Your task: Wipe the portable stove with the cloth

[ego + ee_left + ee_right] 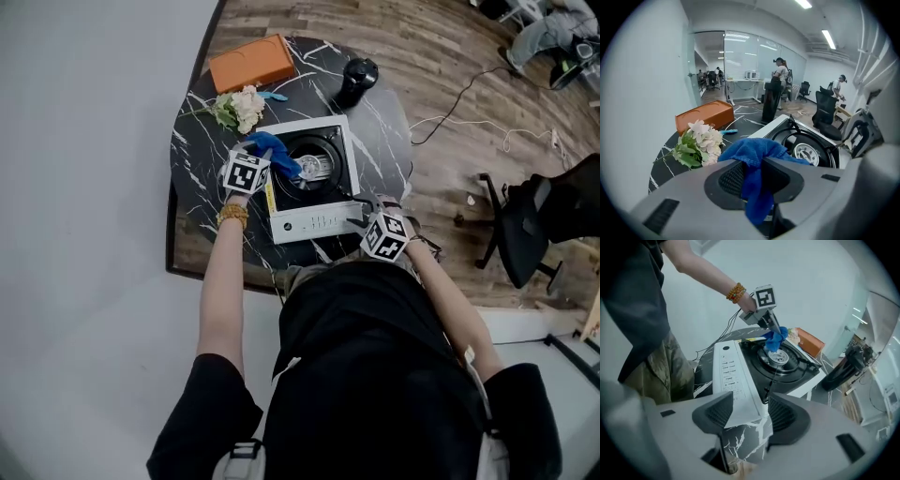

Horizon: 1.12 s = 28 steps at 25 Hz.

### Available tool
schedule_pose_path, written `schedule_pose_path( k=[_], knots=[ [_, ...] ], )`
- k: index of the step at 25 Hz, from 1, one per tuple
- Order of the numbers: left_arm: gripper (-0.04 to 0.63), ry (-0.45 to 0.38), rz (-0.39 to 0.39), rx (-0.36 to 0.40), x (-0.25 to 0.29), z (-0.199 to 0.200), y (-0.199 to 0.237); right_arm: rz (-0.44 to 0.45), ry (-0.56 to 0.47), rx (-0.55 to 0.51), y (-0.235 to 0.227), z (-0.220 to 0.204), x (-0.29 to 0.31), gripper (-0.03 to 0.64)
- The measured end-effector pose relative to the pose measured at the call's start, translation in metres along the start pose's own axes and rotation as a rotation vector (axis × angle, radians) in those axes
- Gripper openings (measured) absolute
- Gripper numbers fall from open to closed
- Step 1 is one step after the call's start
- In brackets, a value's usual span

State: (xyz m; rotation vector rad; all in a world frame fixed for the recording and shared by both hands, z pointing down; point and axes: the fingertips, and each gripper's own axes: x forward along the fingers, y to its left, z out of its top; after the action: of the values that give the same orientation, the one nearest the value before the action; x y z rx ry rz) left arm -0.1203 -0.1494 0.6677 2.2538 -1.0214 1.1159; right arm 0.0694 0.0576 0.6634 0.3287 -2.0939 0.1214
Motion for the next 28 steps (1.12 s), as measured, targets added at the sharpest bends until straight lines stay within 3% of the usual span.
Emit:
schedule_pose_path(
  k=[3,7,21,25,28],
  knots=[
    [0.096,-0.005,0.0,-0.031,-0.002,-0.003,-0.004,-0.014,0.031,0.054,0.0,-0.006,0.011,0.218],
    [0.089,0.025,0.007,-0.002,-0.004,-0.012,-0.011,-0.008,0.029,0.139,-0.003,-0.005,0.017,0.221],
    [0.086,0.113,-0.108,0.06,-0.043,-0.073,-0.08,0.004,0.018,0.12,-0.009,0.001,0.022,0.222],
    [0.086,0.103,-0.151,0.031,-0.053,-0.088,-0.094,0.009,0.024,0.138,-0.011,0.001,0.022,0.222],
    [0.087,0.105,-0.138,0.094,-0.066,-0.097,-0.099,-0.031,0.014,0.103,-0.015,0.004,0.018,0.222]
  ],
)
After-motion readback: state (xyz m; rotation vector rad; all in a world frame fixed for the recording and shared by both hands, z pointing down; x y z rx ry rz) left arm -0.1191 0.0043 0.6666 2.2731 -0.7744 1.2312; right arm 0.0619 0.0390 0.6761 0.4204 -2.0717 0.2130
